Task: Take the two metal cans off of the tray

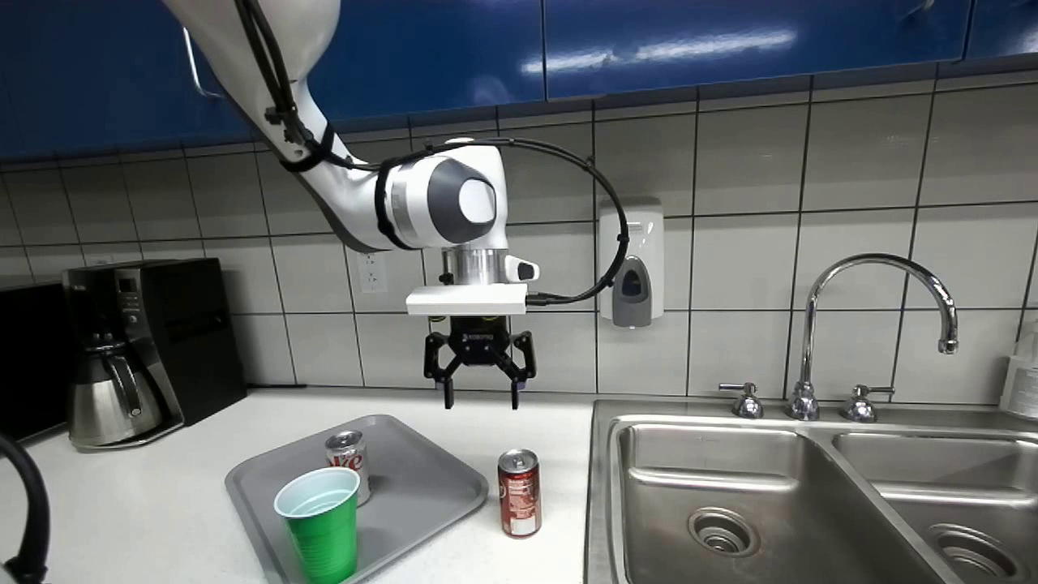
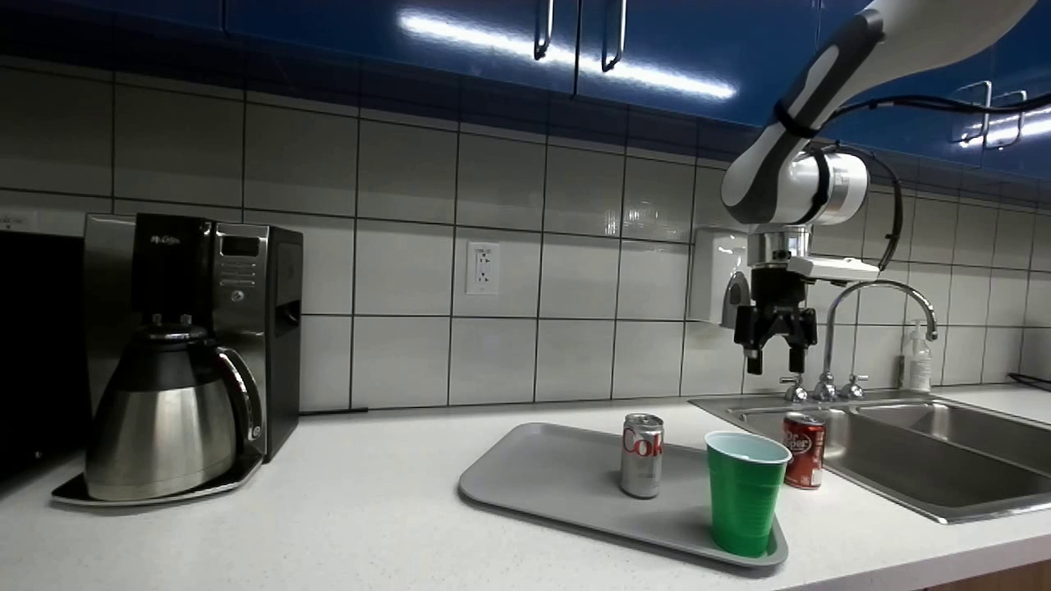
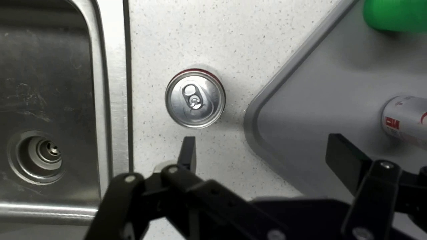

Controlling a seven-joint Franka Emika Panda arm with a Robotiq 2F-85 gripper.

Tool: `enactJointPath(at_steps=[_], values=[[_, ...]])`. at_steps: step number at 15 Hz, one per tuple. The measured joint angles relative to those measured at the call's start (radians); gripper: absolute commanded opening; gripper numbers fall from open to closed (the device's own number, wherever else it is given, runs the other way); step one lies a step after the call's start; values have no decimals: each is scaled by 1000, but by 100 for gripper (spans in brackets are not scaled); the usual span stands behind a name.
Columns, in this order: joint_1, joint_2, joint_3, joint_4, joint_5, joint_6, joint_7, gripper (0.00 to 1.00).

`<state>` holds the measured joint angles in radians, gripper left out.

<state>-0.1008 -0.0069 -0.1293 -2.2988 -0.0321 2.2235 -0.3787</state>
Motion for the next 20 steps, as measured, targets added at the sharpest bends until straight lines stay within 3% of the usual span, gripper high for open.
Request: enactJointPath(at_steps=[13,20], values=[[96,-21,86,-39,2,2,19,100],[166,-22,155,-44,2,2,151,100]])
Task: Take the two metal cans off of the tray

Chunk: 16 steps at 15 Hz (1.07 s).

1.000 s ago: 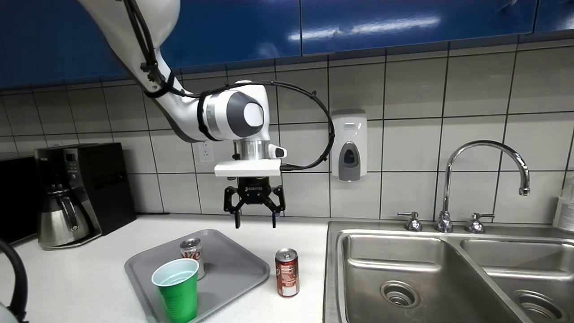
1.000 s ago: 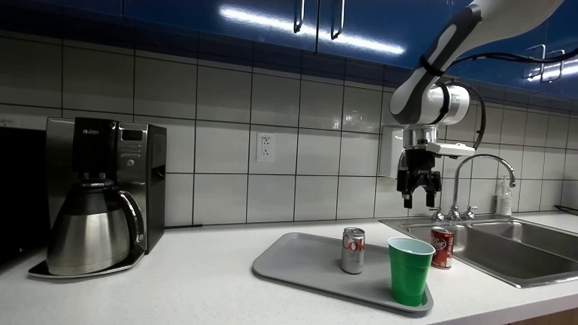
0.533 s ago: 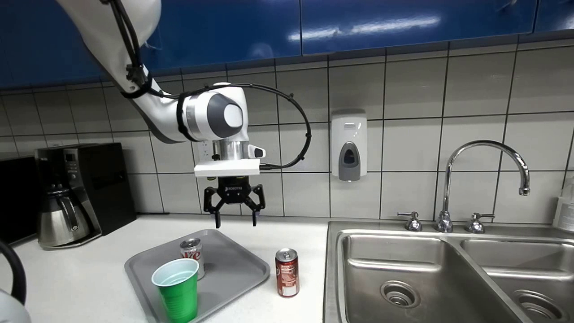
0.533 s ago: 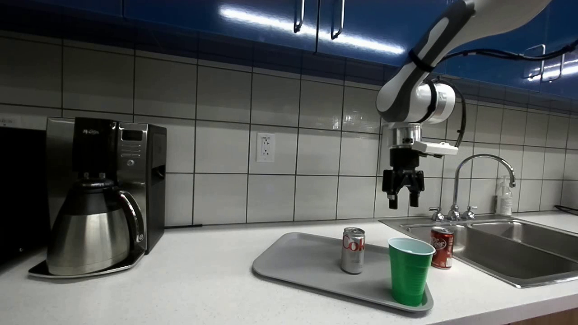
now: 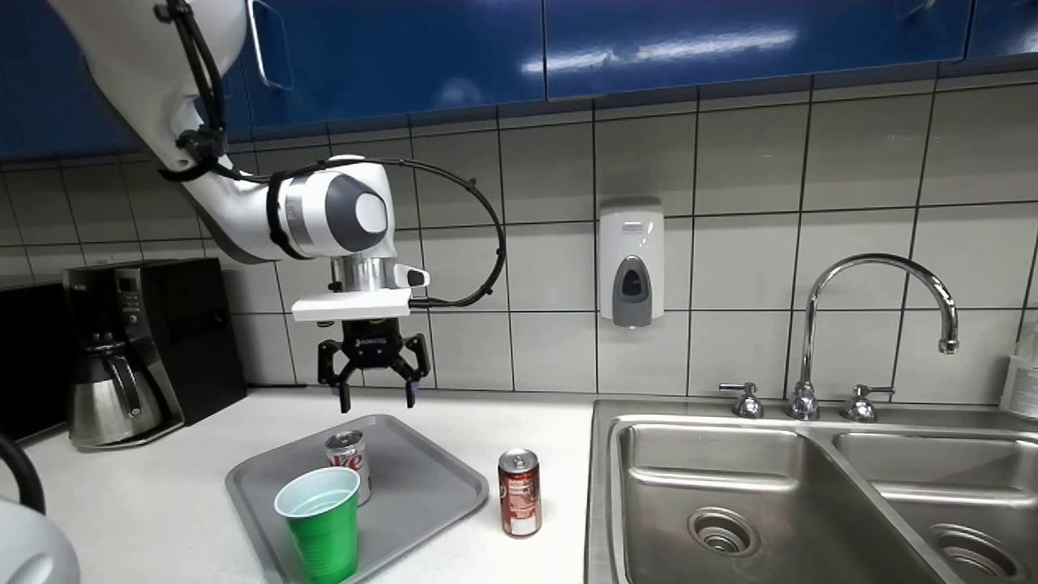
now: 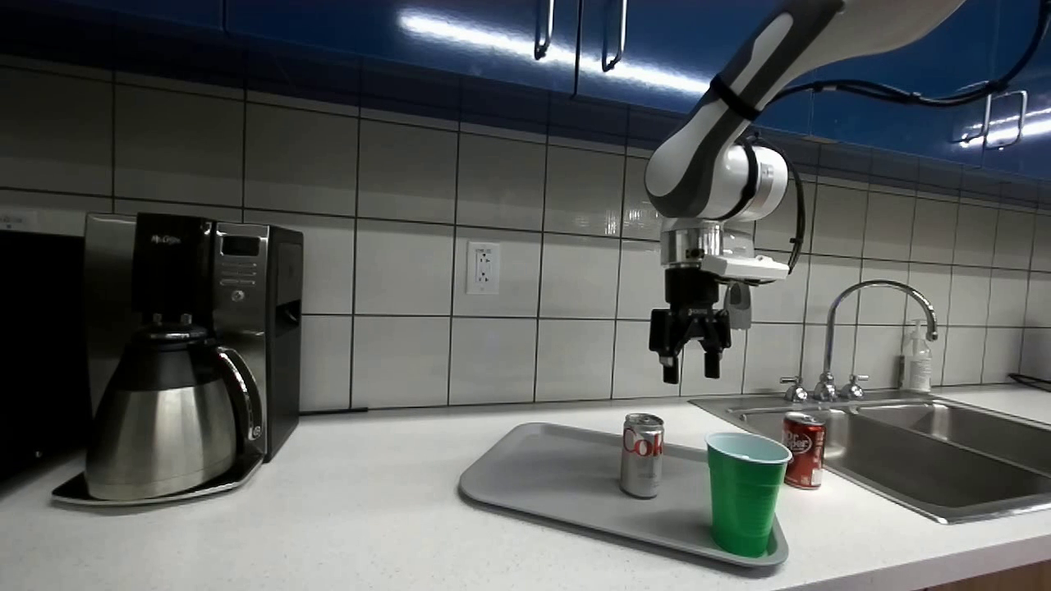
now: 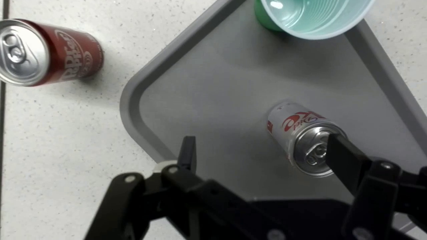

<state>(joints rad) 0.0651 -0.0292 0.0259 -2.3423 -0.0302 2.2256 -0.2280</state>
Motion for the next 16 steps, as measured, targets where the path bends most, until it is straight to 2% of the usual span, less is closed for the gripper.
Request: enactJointPath(at_steps=[7,16], values=[[53,0,57,-1,0,5,107,100],[66,0,68,-4,3,5,113,100]])
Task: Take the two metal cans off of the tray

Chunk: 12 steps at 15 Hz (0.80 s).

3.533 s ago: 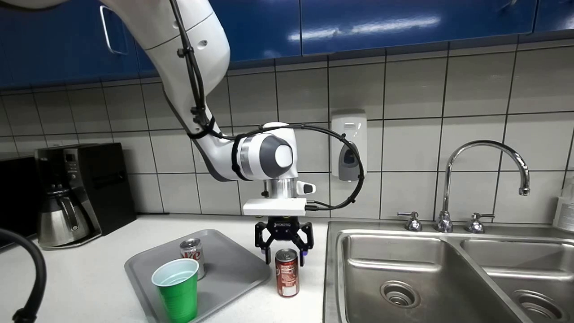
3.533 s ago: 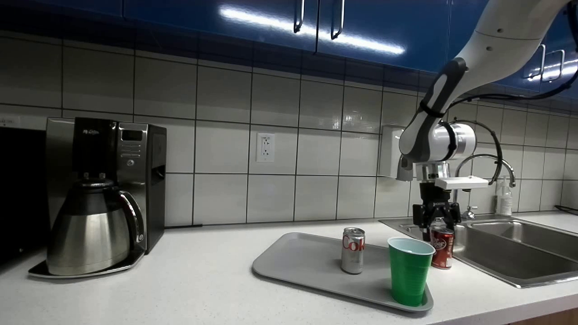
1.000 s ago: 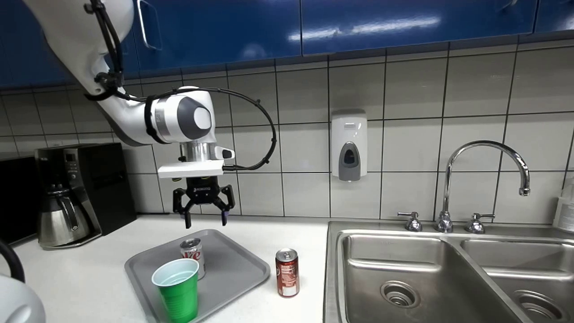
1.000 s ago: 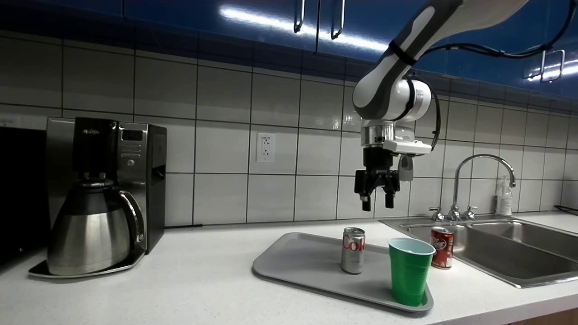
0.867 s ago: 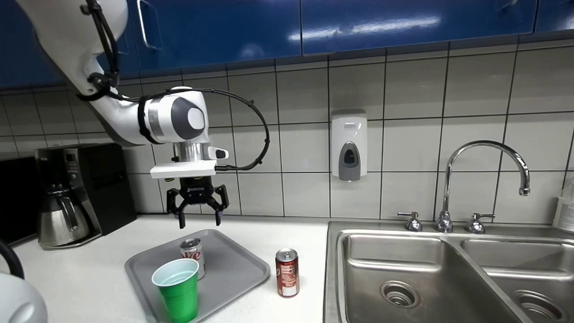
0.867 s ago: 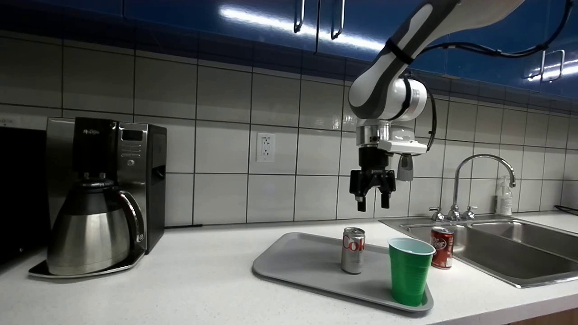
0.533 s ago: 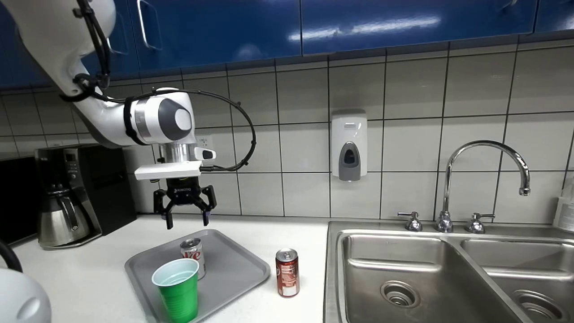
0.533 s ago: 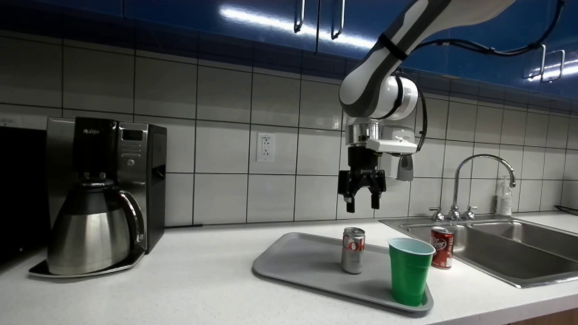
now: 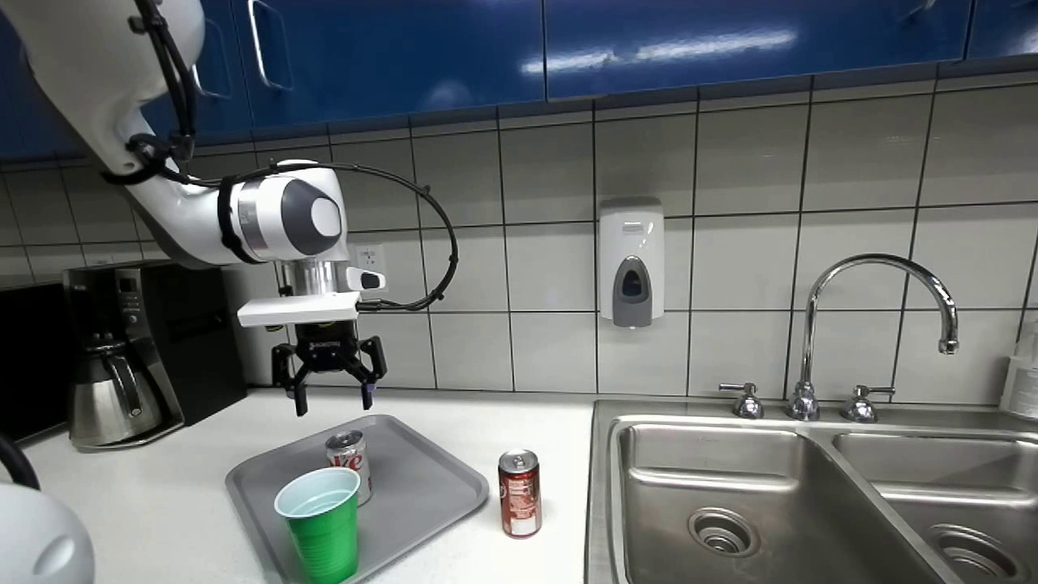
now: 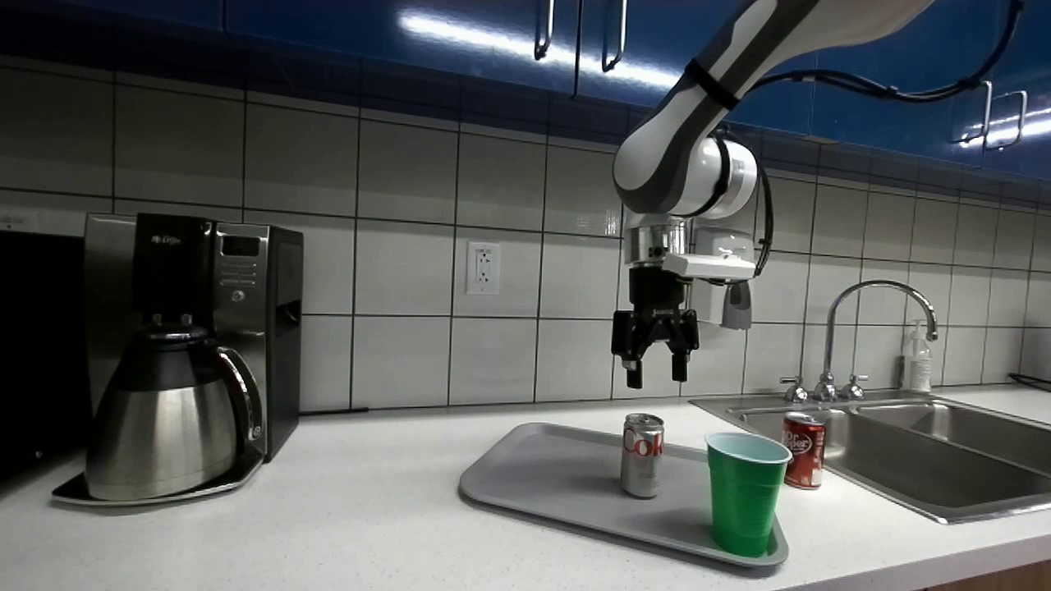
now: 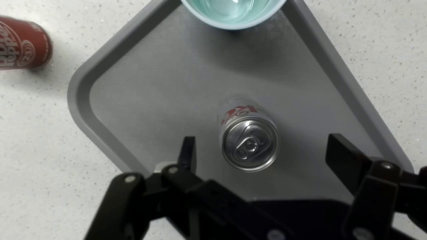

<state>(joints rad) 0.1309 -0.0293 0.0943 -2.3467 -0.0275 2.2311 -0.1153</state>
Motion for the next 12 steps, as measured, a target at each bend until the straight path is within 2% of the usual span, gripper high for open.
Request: enactJointPath(at_steps=[12], values=[[0,57,0,3,-5,38,0,100]])
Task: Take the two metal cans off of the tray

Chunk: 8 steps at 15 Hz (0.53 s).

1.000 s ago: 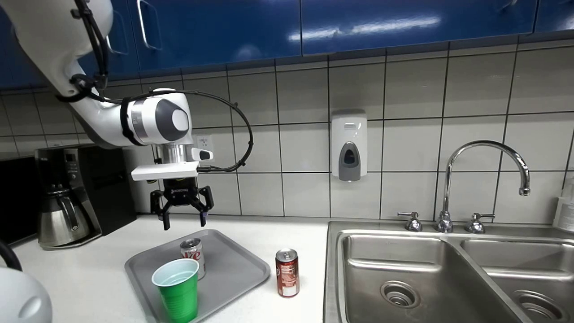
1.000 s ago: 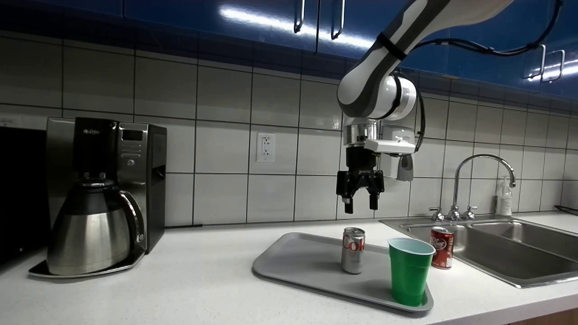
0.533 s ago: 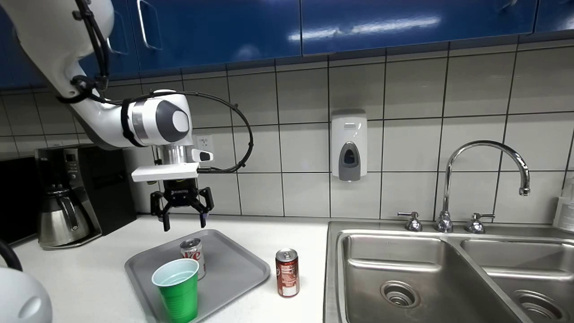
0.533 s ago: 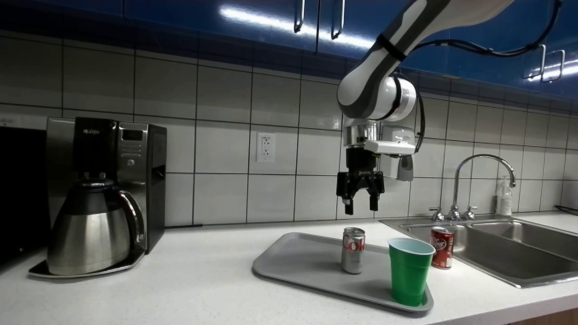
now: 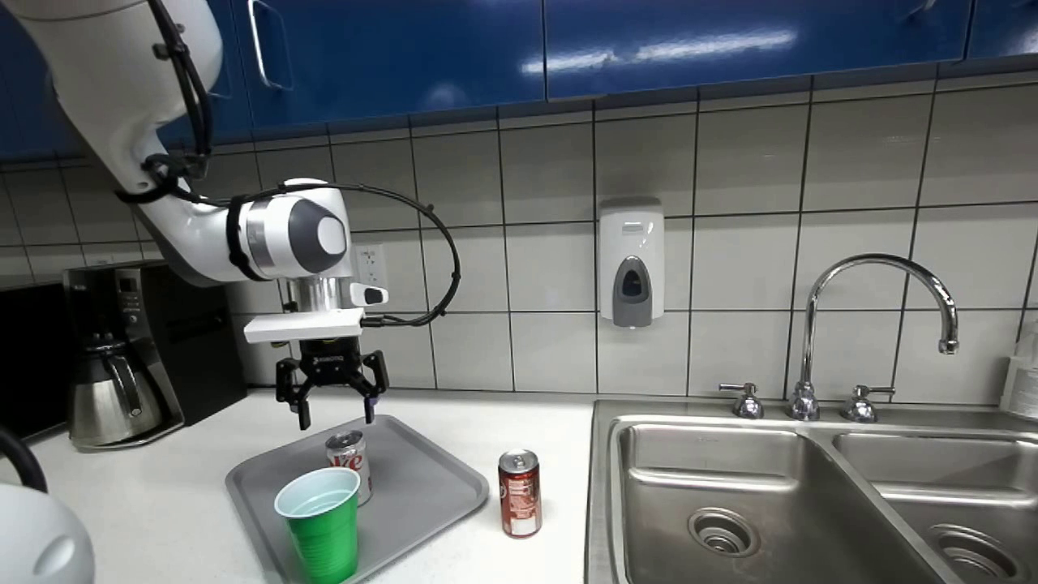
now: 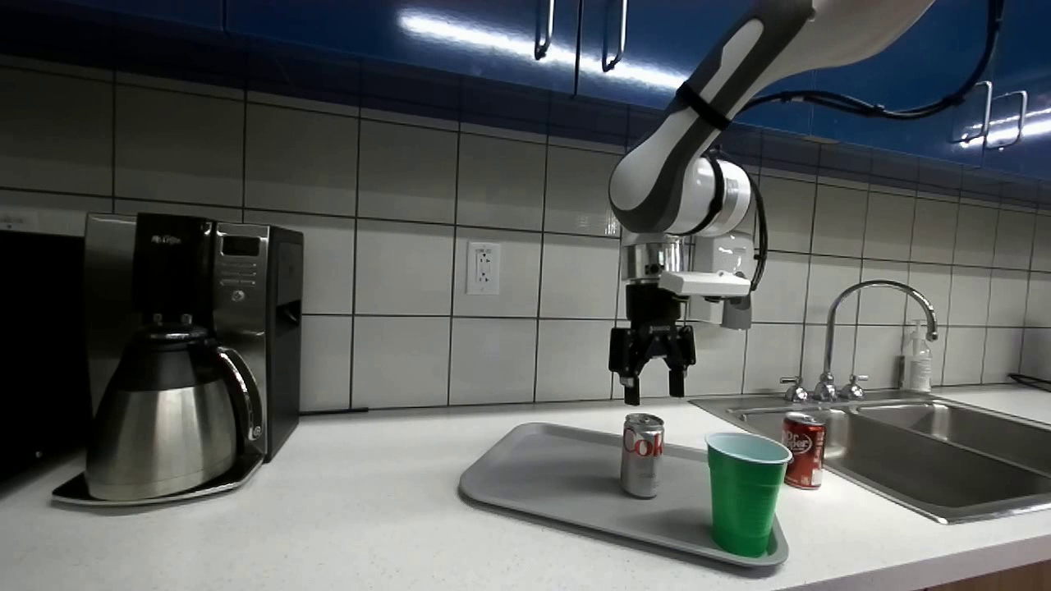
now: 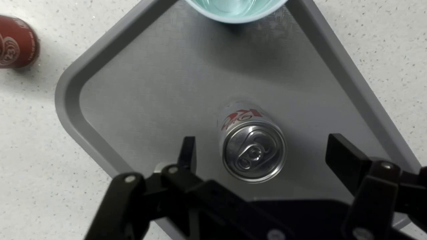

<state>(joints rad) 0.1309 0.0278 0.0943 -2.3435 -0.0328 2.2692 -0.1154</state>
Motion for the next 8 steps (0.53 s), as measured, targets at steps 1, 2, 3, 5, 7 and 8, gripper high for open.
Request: enactJointPath(at_steps=[1,2,3,5,7,8], values=[[0,13,0,2,0,7,0,100],[0,26,0,5,-1,14,0,100],[1,38,0,8,-2,19,0,100],[2,63,1,16,-12,31,0,100],[3,85,1,23,-22,40,0,100],[3,95,1,26,-28,43,1,100]])
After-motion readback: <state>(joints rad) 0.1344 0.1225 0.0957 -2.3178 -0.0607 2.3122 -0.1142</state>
